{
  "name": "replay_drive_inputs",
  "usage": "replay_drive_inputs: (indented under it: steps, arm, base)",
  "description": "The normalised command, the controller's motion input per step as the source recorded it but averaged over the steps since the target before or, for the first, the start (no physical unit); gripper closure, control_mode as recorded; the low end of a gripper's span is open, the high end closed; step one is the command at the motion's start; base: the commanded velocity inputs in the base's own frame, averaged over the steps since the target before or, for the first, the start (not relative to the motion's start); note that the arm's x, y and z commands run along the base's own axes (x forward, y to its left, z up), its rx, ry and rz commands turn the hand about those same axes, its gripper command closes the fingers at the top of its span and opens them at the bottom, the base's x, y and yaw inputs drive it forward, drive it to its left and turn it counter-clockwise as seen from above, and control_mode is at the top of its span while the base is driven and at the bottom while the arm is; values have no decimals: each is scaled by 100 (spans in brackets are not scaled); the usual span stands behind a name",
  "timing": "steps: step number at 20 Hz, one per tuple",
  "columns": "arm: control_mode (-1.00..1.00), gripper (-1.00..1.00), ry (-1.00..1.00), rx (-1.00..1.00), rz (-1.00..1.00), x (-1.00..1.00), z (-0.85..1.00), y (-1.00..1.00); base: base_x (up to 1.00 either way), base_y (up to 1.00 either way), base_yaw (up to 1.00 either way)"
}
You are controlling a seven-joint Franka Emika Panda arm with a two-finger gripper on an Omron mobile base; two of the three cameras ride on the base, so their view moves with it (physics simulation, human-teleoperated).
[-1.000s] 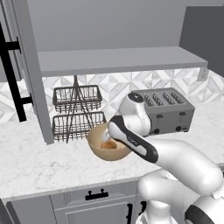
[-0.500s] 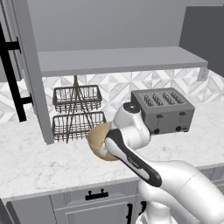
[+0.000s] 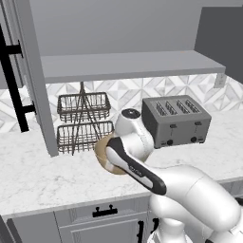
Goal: Open the cabinet, pick up the bread from the cabinet and place it in the basket. Then move the basket to the dining counter.
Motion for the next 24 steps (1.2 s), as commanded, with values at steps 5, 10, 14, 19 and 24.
replay_drive_inputs:
  steps: [5,10,14,19,24]
  arm:
    - [-100,-100,0,-9,7,9,-14,7]
    - [-100,-100,0,-9,7,0,-43,0]
    - [-100,-100,0,-3,6,26,-32,0]
    - [-100,-100,0,-2,6,13,-29,0]
    - [-100,-100,0,-1,8,-1,-34,0]
  base:
    - [0,0,0]
    - [0,0,0]
    - [0,0,0]
    - [0,0,0]
    - [0,0,0]
